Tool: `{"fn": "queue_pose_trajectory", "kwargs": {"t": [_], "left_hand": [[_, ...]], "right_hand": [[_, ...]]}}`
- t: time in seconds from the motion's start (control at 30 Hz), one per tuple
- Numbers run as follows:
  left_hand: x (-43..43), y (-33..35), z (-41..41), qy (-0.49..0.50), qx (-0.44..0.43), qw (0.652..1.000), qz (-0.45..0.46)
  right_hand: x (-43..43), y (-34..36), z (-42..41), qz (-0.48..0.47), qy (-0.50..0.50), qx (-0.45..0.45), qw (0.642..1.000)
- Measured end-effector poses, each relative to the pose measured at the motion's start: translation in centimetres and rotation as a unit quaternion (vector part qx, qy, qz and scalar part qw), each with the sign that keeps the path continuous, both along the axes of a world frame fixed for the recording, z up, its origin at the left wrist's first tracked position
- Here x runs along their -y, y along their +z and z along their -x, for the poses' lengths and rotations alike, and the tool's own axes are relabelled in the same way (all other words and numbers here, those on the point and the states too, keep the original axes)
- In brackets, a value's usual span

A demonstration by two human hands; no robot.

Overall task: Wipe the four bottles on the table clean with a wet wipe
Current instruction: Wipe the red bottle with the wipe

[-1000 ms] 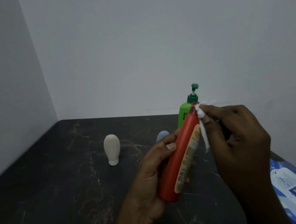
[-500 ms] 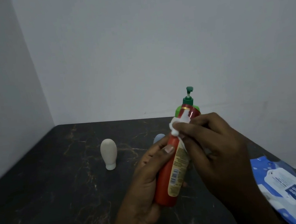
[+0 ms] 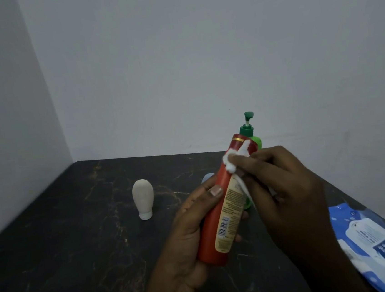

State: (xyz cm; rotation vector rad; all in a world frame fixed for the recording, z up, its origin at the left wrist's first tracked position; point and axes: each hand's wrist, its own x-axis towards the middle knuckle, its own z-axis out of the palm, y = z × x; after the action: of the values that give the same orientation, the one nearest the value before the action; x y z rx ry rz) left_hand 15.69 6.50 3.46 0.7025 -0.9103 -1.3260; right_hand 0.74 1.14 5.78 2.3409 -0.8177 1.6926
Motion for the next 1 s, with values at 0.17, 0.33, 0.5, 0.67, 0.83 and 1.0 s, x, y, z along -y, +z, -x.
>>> {"fn": "queue_pose_trajectory", "kwargs": {"t": [0.17, 0.33, 0.5, 0.67, 0.83, 1.0], "left_hand": [[-0.1, 0.2, -0.4, -0.026, -0.006, 1.0, 0.005], [-0.1, 0.3, -0.5, -0.02, 0.06, 0.998, -0.005], [0.0, 0.5, -0.1, 0.016, 0.109, 0.994, -0.007], [0.1, 0.5, 0.2, 0.039, 0.108, 0.993, -0.01], [-0.3, 0.8, 0.1, 0.002, 0.062, 0.998, -0.013], [-0.4, 0.5, 0.0, -0.056, -0.007, 0.998, -0.041]], "right_hand": [[0.7, 0.0, 0.8, -0.013, -0.044, 0.061, 0.997], [0.4, -0.1, 1.0, 0.004, -0.04, 0.037, 0.998], [0.9, 0.2, 1.5, -0.007, -0.092, 0.066, 0.994], [0.8, 0.1, 1.3, -0.005, -0.081, 0.002, 0.997], [1.7, 0.1, 1.6, -0.042, -0.109, 0.071, 0.991], [1.1, 0.1, 0.7, -0.114, -0.026, 0.162, 0.98]]}}
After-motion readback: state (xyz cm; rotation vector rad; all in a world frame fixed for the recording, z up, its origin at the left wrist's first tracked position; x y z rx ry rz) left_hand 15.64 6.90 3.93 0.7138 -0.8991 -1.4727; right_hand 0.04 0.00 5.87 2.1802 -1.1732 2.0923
